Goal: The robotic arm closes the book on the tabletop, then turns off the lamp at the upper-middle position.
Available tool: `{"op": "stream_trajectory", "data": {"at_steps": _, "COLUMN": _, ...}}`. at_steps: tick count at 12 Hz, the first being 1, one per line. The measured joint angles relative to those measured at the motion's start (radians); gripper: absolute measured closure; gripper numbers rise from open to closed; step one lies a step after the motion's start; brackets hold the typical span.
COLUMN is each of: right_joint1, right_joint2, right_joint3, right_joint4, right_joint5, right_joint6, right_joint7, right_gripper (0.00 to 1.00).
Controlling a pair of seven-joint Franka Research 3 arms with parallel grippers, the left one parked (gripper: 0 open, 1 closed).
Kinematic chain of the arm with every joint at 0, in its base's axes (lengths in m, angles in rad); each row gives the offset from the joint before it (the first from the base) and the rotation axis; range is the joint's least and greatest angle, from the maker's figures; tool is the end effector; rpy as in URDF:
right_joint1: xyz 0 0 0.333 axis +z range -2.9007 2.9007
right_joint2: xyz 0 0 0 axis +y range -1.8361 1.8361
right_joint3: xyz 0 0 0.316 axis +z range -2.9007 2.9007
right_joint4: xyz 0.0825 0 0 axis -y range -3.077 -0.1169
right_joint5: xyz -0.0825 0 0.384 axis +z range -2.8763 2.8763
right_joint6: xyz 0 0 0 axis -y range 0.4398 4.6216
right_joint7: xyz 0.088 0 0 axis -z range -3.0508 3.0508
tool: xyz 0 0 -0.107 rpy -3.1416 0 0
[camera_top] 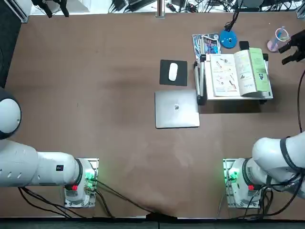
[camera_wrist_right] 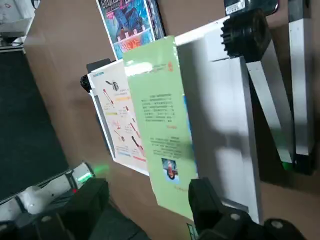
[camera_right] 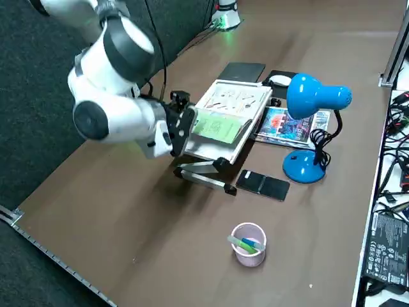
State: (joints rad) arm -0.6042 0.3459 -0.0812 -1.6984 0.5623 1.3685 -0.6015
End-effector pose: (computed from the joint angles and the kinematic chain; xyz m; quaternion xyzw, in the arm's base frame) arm 0.4883 -0.3097 0.3777 -0.9079 0.0777 0.0975 0.4002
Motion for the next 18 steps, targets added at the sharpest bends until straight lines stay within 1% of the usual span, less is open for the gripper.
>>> {"op": "stream_trajectory", "data": {"at_steps": 3, "right_joint1": -0.009, "right_joint2": 0.051, "right_joint3": 0.001, "right_joint4": -0.003, "right_joint5": 0.026, "right_joint6": -0.008, "right_joint7": -0.040, "right_gripper": 0.04}}
{"op": "stream_trajectory", "data": {"at_steps": 4, "right_joint1": -0.009, "right_joint2": 0.058, "right_joint3": 0.003, "right_joint4": -0.011, "right_joint5": 0.048, "right_joint6": -0.007, "right_joint7": -0.051, "right_gripper": 0.15}}
{"op": "stream_trajectory", "data": {"at_steps": 7, "right_joint1": -0.009, "right_joint2": 0.063, "right_joint3": 0.004, "right_joint4": -0.064, "right_joint5": 0.081, "right_joint6": 0.021, "right_joint7": -0.102, "right_gripper": 0.18}}
{"op": "stream_trajectory", "data": {"at_steps": 10, "right_joint1": -0.010, "right_joint2": 0.063, "right_joint3": 0.004, "right_joint4": -0.120, "right_joint5": 0.106, "right_joint6": 0.074, "right_joint7": -0.148, "right_gripper": 0.22}}
{"op": "stream_trajectory", "data": {"at_steps": 12, "right_joint1": -0.010, "right_joint2": 0.064, "right_joint3": 0.004, "right_joint4": -0.143, "right_joint5": 0.110, "right_joint6": 0.113, "right_joint7": -0.191, "right_gripper": 0.23}}
{"op": "stream_trajectory", "data": {"at_steps": 17, "right_joint1": -0.009, "right_joint2": 0.075, "right_joint3": 0.007, "right_joint4": -0.149, "right_joint5": 0.111, "right_joint6": 0.149, "right_joint7": -0.211, "right_gripper": 0.24}}
{"op": "stream_trajectory", "data": {"at_steps": 18, "right_joint1": -0.009, "right_joint2": 0.079, "right_joint3": 0.008, "right_joint4": -0.149, "right_joint5": 0.111, "right_joint6": 0.149, "right_joint7": -0.213, "right_gripper": 0.26}}
